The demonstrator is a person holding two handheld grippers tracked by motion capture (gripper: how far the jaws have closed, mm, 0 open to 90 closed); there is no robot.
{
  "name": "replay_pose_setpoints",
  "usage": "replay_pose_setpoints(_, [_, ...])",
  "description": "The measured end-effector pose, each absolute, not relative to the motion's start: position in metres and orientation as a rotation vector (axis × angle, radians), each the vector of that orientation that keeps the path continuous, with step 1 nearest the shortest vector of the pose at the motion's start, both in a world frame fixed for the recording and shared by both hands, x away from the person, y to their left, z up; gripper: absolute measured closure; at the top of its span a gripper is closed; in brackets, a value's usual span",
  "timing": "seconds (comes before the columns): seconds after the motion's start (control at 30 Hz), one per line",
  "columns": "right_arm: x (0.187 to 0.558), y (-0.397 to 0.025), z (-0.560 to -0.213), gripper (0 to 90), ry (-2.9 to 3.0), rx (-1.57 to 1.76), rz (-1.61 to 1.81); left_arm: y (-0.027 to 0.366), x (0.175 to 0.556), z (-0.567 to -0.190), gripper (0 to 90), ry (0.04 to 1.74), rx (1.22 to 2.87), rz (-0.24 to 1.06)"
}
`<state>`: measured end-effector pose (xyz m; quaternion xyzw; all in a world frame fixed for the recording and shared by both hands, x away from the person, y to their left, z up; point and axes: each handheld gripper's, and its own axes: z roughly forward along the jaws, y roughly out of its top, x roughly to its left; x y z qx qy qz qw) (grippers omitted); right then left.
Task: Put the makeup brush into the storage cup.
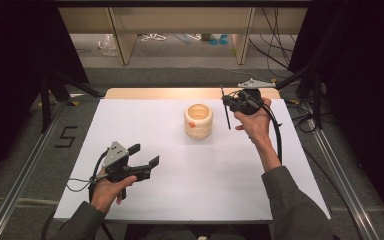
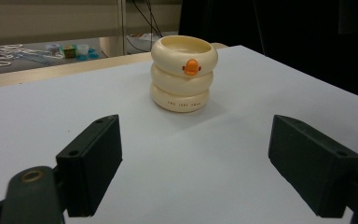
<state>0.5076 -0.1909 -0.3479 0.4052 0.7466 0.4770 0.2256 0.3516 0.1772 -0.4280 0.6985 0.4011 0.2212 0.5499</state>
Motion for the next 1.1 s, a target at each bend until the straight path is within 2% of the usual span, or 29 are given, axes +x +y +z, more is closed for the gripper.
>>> replay_pose_setpoints(1.1, [0.523,-0.181,-0.345,85.7,2.037,1.110,1.340,0.177,0.351,-0.427,15.5,0.943,1.647,0.519])
